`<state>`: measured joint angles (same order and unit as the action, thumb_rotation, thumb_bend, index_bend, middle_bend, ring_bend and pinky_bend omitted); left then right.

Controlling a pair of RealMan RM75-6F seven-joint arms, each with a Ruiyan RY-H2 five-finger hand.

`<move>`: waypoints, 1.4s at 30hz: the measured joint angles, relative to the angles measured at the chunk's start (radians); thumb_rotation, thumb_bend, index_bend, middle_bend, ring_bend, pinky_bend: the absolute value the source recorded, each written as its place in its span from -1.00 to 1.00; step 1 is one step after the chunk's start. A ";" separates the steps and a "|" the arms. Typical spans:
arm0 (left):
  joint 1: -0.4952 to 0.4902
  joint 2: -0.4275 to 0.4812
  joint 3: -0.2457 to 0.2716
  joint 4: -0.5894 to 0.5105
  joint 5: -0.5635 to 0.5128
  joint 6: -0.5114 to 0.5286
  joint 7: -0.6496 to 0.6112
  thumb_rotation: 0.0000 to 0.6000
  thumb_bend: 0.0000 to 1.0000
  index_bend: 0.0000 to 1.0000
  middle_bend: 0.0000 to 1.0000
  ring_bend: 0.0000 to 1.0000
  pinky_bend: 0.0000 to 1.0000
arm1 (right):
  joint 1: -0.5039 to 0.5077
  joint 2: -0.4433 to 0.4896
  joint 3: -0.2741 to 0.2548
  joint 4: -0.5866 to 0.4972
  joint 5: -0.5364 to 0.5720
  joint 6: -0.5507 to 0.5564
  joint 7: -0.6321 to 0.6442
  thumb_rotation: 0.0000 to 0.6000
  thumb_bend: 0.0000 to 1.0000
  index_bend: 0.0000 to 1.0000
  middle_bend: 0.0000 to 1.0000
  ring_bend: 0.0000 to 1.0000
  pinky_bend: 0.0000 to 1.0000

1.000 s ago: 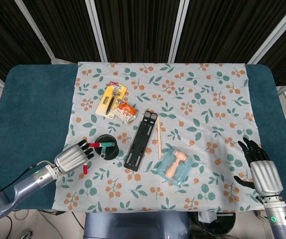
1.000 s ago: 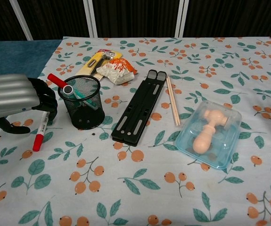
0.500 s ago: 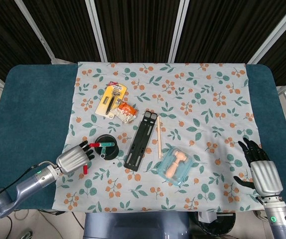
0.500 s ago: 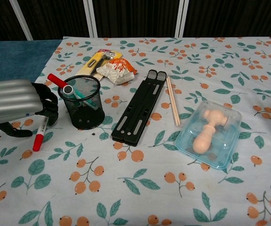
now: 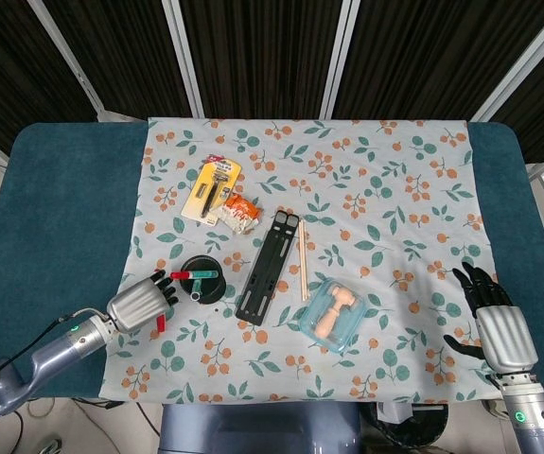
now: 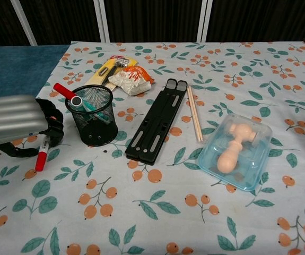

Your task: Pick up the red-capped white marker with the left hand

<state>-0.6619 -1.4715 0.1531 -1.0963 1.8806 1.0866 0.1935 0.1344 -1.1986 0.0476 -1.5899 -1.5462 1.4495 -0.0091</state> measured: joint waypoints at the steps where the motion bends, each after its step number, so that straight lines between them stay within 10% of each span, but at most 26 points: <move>1: 0.000 0.000 0.001 0.001 0.000 0.001 0.000 1.00 -0.35 0.00 -0.10 -0.36 -0.28 | 0.000 0.000 0.000 0.000 0.000 0.000 0.000 1.00 -0.67 -1.00 -1.00 -1.00 -0.64; 23: 0.022 0.032 0.016 0.021 0.012 0.128 -0.034 1.00 -0.31 0.20 0.10 -0.06 -0.02 | -0.001 0.004 0.002 -0.004 0.005 -0.001 0.008 1.00 -0.67 -1.00 -1.00 -1.00 -0.64; 42: 0.071 0.217 -0.077 -0.325 -0.074 0.395 -0.407 1.00 -0.31 0.19 0.07 -0.07 -0.02 | -0.001 0.005 -0.003 -0.007 -0.006 0.001 0.024 1.00 -0.67 -1.00 -1.00 -1.00 -0.64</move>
<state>-0.5904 -1.2542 0.0758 -1.4212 1.8062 1.4811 -0.2135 0.1331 -1.1941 0.0449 -1.5970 -1.5522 1.4505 0.0148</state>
